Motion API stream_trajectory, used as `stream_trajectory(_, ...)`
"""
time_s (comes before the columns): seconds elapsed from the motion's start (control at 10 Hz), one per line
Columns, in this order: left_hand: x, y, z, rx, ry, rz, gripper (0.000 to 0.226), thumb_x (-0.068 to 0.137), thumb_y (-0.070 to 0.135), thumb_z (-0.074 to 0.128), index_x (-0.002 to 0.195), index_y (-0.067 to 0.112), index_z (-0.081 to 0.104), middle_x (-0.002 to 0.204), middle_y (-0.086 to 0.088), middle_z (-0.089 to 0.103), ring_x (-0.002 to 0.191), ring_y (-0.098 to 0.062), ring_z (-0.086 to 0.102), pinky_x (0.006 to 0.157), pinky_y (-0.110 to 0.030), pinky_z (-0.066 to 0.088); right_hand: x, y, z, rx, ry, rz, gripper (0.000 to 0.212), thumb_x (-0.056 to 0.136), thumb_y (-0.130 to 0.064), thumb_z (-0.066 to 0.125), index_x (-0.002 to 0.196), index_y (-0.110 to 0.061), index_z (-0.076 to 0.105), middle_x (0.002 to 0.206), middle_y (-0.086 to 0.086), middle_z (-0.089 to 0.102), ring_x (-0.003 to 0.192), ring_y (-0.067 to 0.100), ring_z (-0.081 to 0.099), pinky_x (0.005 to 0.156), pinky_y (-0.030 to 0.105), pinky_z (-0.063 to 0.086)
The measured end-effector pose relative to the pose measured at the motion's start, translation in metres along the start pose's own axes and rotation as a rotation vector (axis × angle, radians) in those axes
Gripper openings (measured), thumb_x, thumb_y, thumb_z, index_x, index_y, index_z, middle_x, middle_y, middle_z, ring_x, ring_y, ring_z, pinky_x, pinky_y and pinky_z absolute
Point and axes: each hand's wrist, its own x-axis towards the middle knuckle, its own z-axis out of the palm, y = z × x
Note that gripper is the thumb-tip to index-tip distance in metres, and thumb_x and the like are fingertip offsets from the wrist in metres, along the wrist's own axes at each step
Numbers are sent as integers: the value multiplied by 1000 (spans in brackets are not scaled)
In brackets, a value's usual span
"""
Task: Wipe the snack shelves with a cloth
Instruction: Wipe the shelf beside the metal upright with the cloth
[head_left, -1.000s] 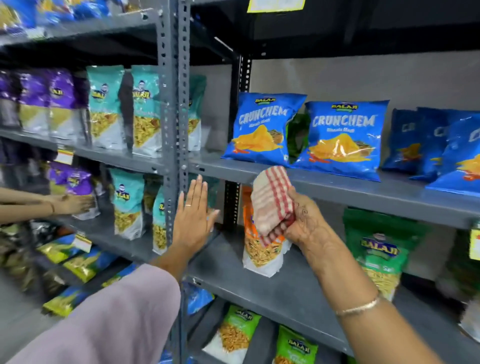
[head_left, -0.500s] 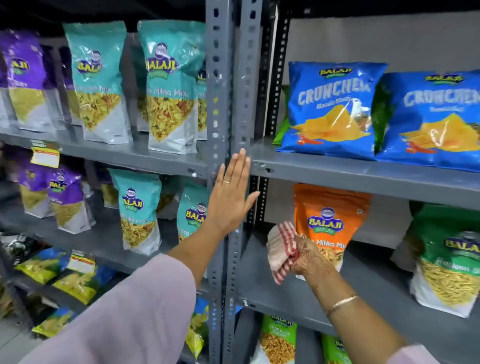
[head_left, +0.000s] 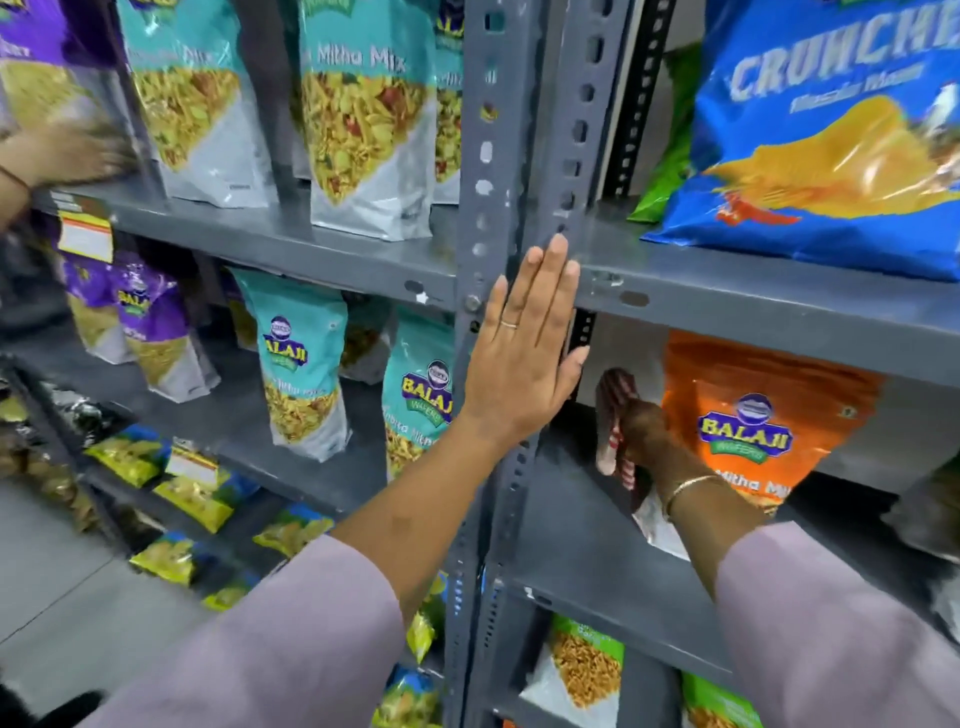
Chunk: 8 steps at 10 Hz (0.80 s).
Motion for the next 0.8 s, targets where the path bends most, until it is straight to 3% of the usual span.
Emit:
stream_trajectory(0.1, 0, -1, 1, 11, -19, 4, 57, 97, 43, 16, 140, 6, 19, 146, -13, 15, 141, -14, -15, 116, -39, 3, 30, 12, 18, -101, 86, -3, 42, 100, -17, 30, 136, 4, 39, 140, 31, 43, 126, 46, 45, 62, 33, 48)
stream_trajectory(0.2, -1, -1, 2, 23, -18, 9, 59, 96, 47, 14, 141, 8, 17, 146, -12, 14, 141, -13, -16, 116, -39, 2, 46, 50, 33, -553, 43, -98, 43, 96, -8, 41, 138, 1, 37, 144, 16, 42, 130, 36, 43, 106, 40, 37)
stream_trajectory(0.3, -4, -3, 5, 44, 3, 30, 63, 96, 46, 14, 149, 16, -2, 151, -13, 7, 141, -15, -15, 116, -40, 3, 54, 87, 41, -796, -81, -57, 48, 90, -5, 48, 137, 4, 40, 145, 17, 42, 133, 33, 41, 113, 39, 32)
stream_trajectory(0.4, -6, -5, 8, 59, 27, 44, 67, 96, 48, 13, 146, 15, -17, 154, 1, -23, 142, -16, -12, 116, -40, 3, 56, 84, 38, -730, -49, -108, 52, 90, 1, 49, 141, -7, 37, 147, 23, 36, 135, 34, 37, 111, 37, 34)
stream_trajectory(0.5, -7, -5, 10, 63, 40, 47, 67, 96, 49, 11, 146, 15, -18, 151, 6, -27, 142, -16, -12, 116, -40, 2, 60, 72, 37, -758, -126, -184, 64, 97, -34, 42, 150, -14, 11, 158, 16, 14, 145, 32, 16, 121, 41, 13)
stream_trajectory(0.6, -6, -5, 10, 54, 31, 52, 67, 95, 49, 11, 146, 16, -19, 151, 7, -27, 142, -16, -13, 116, -39, 2, 67, 77, 37, -912, -190, -213, 67, 98, -49, 19, 150, -15, -4, 159, 9, -12, 147, 24, -11, 120, 37, -7)
stream_trajectory(0.7, -5, -5, 9, 63, 16, 43, 67, 95, 48, 12, 149, 12, -4, 157, -6, -12, 141, -16, -13, 116, -40, 4, 69, 97, 40, -1068, -201, -301, 70, 97, -50, 20, 149, -14, -13, 157, 9, -21, 146, 23, -19, 121, 38, -9)
stream_trajectory(0.8, -2, -2, 6, 36, 23, 9, 65, 95, 46, 16, 139, 0, 20, 145, -22, 23, 141, -17, -10, 116, -41, 8, 58, 104, 45, -1079, -188, -323, 72, 95, -55, 21, 149, -18, -9, 158, 6, -19, 146, 23, -18, 121, 41, -7)
